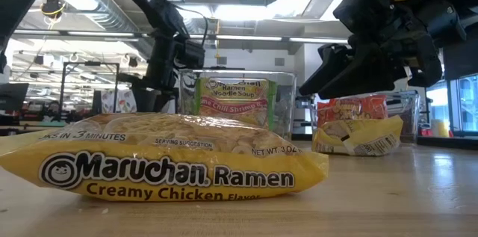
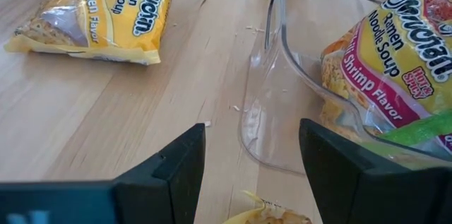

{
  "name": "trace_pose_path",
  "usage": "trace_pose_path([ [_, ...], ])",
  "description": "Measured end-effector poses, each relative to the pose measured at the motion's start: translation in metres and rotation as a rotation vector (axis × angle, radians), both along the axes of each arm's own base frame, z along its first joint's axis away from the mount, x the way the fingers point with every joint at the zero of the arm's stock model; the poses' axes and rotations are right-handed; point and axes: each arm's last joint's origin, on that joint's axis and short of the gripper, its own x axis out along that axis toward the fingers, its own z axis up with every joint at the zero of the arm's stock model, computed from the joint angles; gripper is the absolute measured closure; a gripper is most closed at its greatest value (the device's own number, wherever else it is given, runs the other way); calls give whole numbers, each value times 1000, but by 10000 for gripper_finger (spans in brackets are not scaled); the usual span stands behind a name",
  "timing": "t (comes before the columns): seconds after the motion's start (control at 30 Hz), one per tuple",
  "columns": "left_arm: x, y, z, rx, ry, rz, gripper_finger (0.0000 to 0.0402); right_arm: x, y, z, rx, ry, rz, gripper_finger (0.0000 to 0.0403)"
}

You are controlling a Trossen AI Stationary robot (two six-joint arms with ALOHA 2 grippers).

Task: Sort Maruchan noodles
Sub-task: Put the orange noodle pack into the top right transparent bin

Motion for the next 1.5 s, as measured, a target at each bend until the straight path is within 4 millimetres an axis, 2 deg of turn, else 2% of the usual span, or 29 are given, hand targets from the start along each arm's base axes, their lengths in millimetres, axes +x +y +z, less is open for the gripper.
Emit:
trace_pose_path([
  [0.17, 7, -7, 0, -44, -36, -41, 248, 0, 0, 0, 1, 1, 0, 204],
  [0.33, 3, -9, 7, -58, -28, -105, 248, 0, 0, 0, 2, 3, -2, 204],
  [0.47, -10, -2, 27, -6, -71, -71, 263, 0, 0, 0, 5, 3, -3, 204],
  [0.6, -35, 14, 41, 15, -83, 22, 289, 0, 0, 0, 5, 3, -3, 204],
  [0.73, -59, 30, 38, -5, -64, 105, 315, 0, 0, 0, 4, 3, -3, 204],
  [0.87, -74, 40, 33, -23, -27, 136, 339, 0, 0, 0, 1, 3, -3, 204],
  [1.13, -86, 39, 21, -37, 47, 120, 375, 0, -1, 0, -16, 2, -19, 204],
  [1.5, -99, 49, 21, -22, 25, 129, 399, 0, -1, 1, -13, -9, -27, 204],
])
